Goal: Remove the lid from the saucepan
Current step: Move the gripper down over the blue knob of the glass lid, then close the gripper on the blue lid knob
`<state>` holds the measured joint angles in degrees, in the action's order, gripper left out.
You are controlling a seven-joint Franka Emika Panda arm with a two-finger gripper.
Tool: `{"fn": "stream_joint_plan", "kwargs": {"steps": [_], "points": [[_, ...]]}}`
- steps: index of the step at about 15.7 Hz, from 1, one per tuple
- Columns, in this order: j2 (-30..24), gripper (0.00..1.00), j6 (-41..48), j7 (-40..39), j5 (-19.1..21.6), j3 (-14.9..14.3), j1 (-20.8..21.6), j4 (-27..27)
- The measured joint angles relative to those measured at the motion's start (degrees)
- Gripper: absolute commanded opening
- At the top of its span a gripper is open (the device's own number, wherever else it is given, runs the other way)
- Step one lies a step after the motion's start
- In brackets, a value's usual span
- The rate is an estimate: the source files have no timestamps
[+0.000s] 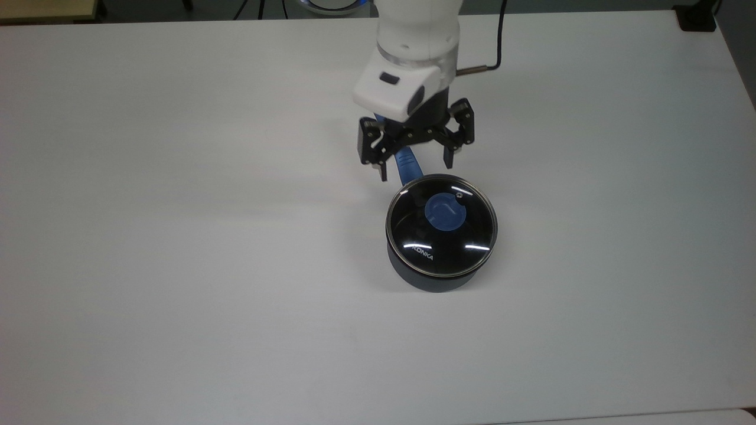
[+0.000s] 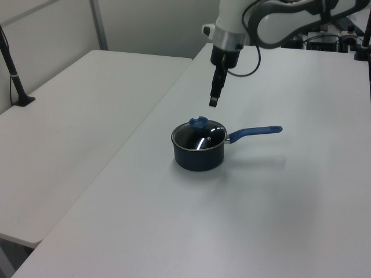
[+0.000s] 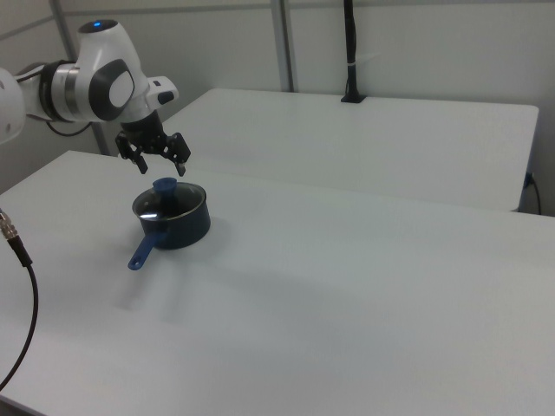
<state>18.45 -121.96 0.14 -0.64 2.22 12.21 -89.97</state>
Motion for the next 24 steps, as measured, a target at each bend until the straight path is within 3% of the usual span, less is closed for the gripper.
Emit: {"fn": "stream_joint_plan", "kwargs": {"steps": [7,10,12,18,21,24], "points": [[4.86,0.99,-9.41,-0.02,-0.03,0.85,2.52,0.35],[6.04,0.94,-9.94,-0.02,-0.21,0.84,2.5,0.78],[6.54,0.84,-9.95,-0.03,-0.4,0.84,2.43,0.87],[8.39,0.83,-13.27,-0.03,-1.02,0.81,2.29,0.91],[9.23,0.61,-14.7,-0.03,-1.02,0.81,2.29,0.95],[9.35,0.53,-14.77,0.02,-1.02,0.74,2.26,1.13]]}}
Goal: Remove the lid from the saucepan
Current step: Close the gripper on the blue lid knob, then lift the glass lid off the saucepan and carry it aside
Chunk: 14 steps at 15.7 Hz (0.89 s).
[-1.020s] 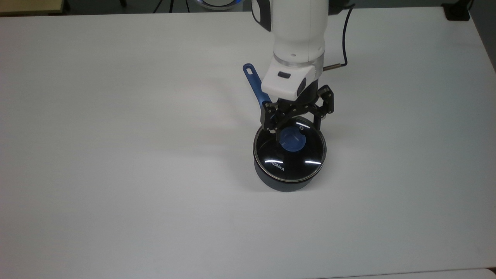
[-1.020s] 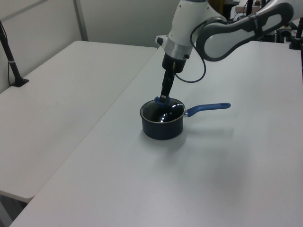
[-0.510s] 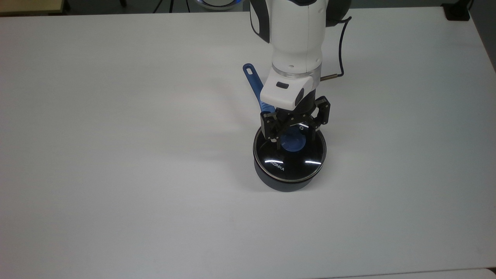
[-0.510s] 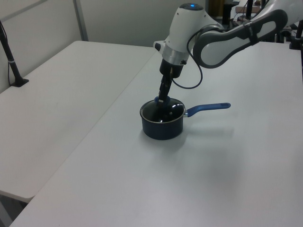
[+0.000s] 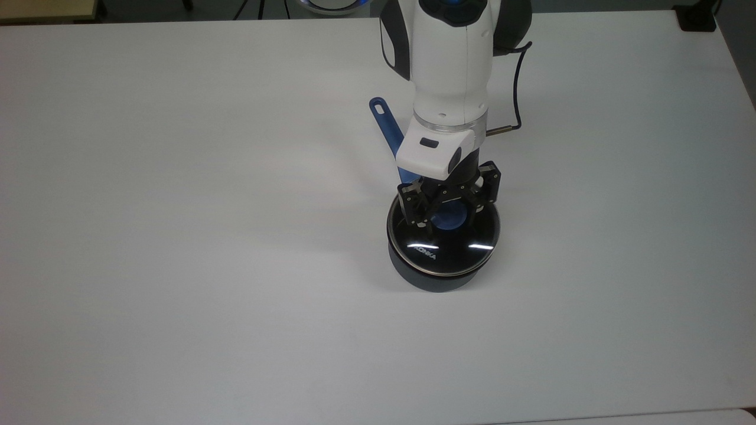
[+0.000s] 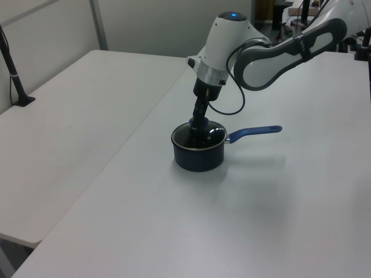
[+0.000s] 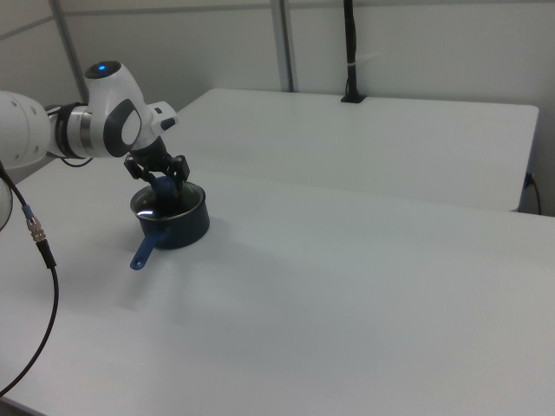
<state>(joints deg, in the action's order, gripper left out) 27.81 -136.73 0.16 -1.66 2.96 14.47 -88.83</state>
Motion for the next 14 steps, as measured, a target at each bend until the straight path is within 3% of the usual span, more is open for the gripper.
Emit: {"fn": "stream_joint_plan", "kwargs": {"steps": [14], "points": [[-1.84,0.52,2.16,1.88,0.0,-0.49,-0.43,1.43]]}}
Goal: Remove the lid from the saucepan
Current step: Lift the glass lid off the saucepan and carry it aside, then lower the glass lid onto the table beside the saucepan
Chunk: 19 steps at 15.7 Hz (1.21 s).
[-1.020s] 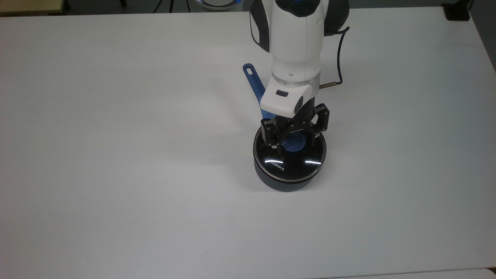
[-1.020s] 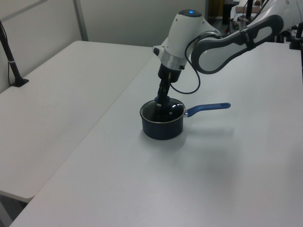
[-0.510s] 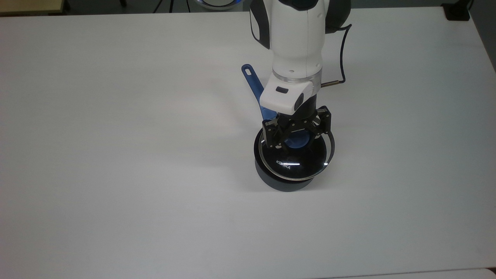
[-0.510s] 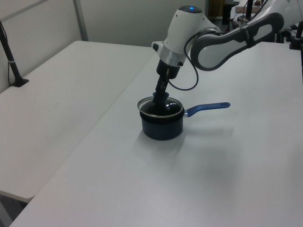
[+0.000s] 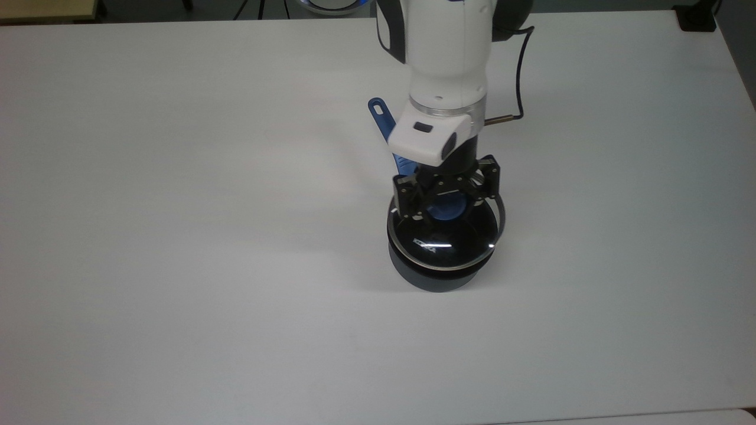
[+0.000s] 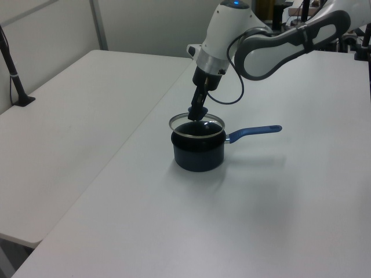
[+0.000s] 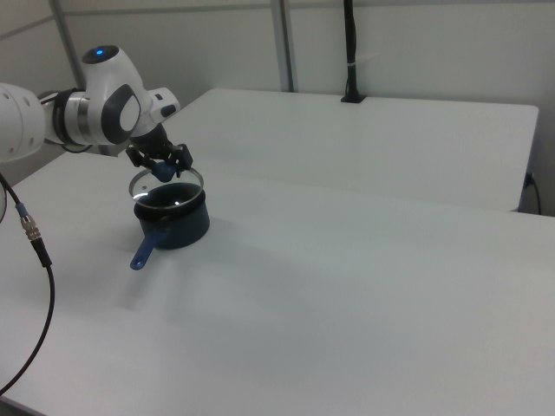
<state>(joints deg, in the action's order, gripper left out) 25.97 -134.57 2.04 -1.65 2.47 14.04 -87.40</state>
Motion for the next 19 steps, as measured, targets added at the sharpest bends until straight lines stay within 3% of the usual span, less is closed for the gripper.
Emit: {"fn": "stream_joint_plan", "kwargs": {"steps": [9,15,19], "points": [[-2.81,0.53,3.09,-2.01,-3.54,-0.32,-9.38,-3.65],[-5.55,0.53,3.08,-10.88,-3.66,-0.38,-17.84,-10.39],[-9.25,0.52,3.07,-16.27,-3.66,-0.31,-20.42,-17.61]]}}
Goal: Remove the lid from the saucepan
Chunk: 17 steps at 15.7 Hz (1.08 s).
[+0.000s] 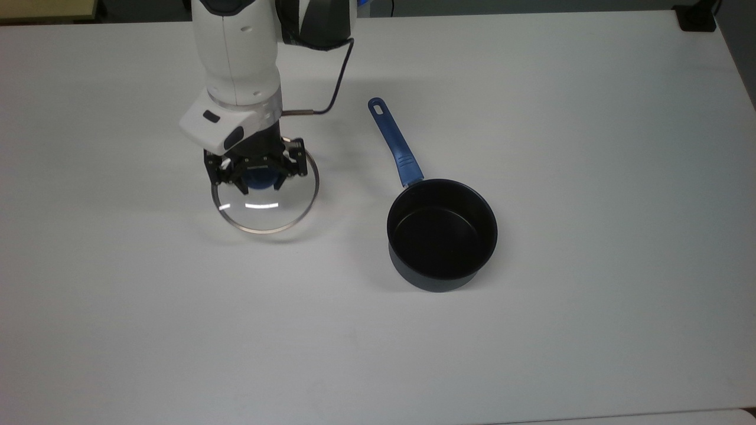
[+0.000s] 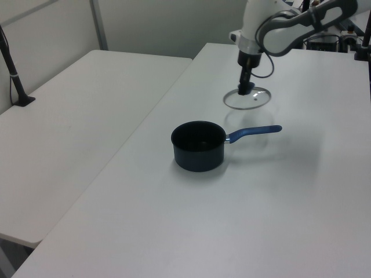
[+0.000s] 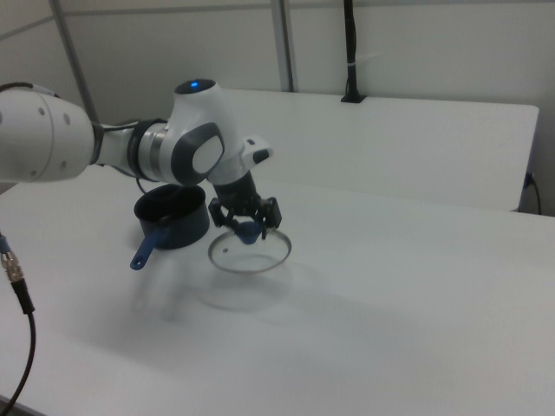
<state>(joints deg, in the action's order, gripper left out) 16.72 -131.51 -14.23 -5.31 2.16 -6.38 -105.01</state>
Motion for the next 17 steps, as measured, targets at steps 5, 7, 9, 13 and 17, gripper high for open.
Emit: {"fn": "stream_joint_plan", "kwargs": {"steps": [5,7,9,13,17], "points": [[-7.71,0.52,-2.14,-1.23,0.0,1.09,-0.03,-12.4],[-9.32,0.52,-3.59,-1.18,0.0,1.95,0.21,-15.36],[-9.24,0.52,-6.81,0.24,0.0,2.27,0.65,-16.7],[-6.83,0.56,-11.23,3.73,-0.93,2.35,1.76,-17.4],[-4.32,0.89,-16.11,6.71,-1.17,2.35,2.0,-17.3]]}}
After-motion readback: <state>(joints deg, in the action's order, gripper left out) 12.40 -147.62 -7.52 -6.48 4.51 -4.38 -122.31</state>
